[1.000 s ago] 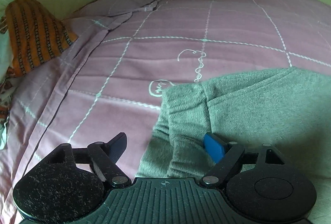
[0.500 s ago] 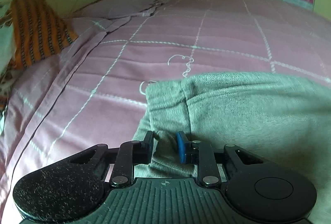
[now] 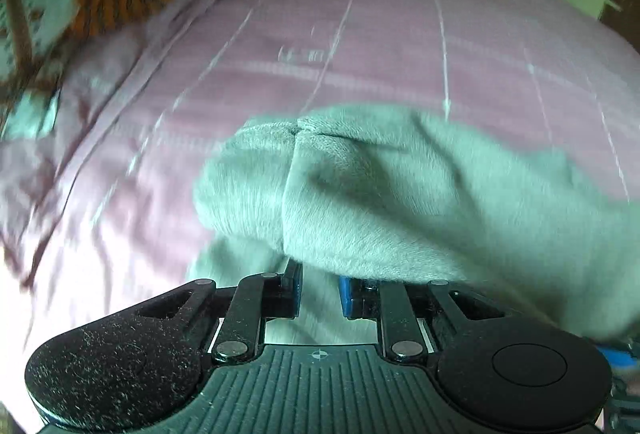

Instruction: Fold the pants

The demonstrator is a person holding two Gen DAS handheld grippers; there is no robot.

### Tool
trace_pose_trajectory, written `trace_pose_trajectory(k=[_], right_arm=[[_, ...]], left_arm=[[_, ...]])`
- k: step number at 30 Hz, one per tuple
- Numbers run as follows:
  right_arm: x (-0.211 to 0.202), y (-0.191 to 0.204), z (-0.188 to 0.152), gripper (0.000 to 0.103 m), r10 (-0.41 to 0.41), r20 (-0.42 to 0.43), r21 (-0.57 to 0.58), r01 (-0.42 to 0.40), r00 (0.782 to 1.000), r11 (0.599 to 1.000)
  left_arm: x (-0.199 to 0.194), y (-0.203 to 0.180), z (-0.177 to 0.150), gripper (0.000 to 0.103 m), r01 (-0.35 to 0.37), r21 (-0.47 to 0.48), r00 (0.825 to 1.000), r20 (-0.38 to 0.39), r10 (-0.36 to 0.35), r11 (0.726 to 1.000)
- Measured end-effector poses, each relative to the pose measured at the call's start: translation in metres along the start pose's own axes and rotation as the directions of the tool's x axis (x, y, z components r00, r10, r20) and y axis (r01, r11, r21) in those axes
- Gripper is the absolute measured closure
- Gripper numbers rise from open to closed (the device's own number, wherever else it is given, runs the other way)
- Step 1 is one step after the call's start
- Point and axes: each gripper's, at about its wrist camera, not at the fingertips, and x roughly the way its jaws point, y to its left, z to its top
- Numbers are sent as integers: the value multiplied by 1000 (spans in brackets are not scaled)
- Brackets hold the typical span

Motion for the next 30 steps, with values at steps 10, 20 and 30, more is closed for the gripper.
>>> trace_pose_trajectory(k=[10, 20, 30], right_arm=[[-24, -19, -22, 81, -25, 11, 315, 20, 1000, 949], [-23, -55, -64, 77, -13, -9, 572, 16, 1000, 820], [-17, -86, -81, 77, 12, 73, 827, -67, 997, 559]], left_arm=[[-36, 36, -44, 36, 197, -300, 980, 46, -193, 933], [18, 22, -53, 46, 256, -502, 961, 37, -276, 826], [16, 20, -51, 94, 271, -482, 962, 102, -254, 833]])
